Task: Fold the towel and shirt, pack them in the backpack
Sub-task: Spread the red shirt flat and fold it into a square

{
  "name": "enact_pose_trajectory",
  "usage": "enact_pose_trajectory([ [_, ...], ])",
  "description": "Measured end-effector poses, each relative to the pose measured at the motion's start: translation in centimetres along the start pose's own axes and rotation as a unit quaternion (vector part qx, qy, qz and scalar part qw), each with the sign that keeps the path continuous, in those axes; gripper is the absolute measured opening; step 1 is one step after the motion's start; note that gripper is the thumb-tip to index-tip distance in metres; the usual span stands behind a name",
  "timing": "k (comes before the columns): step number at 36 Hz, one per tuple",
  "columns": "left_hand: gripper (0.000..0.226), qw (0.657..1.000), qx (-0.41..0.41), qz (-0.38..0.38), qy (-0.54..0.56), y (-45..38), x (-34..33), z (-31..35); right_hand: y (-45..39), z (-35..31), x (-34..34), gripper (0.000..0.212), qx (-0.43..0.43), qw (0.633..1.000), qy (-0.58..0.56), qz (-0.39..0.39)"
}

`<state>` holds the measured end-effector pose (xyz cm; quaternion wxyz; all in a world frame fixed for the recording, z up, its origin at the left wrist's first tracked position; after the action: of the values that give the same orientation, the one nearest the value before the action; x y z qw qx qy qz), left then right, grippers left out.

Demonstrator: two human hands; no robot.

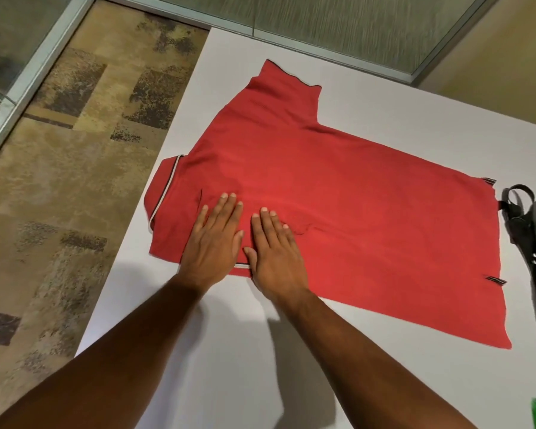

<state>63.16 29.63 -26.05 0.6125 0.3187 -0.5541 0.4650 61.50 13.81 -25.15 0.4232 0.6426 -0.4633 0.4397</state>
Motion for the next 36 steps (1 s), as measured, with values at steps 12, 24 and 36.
enact_pose_trajectory([
  [12, 0.074, 0.997, 0.051, -0.037, -0.033, 0.0, 0.2, -0.9, 0.6, 1.4, -0.1, 0.086, -0.042, 0.997, 0.053, -0.042],
  [24, 0.079, 0.994, 0.105, -0.024, 0.013, -0.3, 0.6, -1.7, 0.2, 0.8, 0.6, 0.094, -0.045, 0.997, 0.037, -0.057],
  [36, 0.071, 0.995, 0.088, -0.033, -0.037, -2.4, 0.7, -0.3, -0.9, 1.0, 1.0, 0.068, -0.026, 0.999, 0.028, 0.023],
])
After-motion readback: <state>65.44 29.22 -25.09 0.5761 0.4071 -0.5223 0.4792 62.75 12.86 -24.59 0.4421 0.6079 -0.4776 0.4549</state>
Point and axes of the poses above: each hand's wrist, its own y-axis away from the middle knuckle, its own x-axis out of the back of the hand, z = x × y, the point moved 2 cm from there along -y, towards the middle knuckle, and after that the axes turned 7 degrees about -x, right-handed, at the moved point
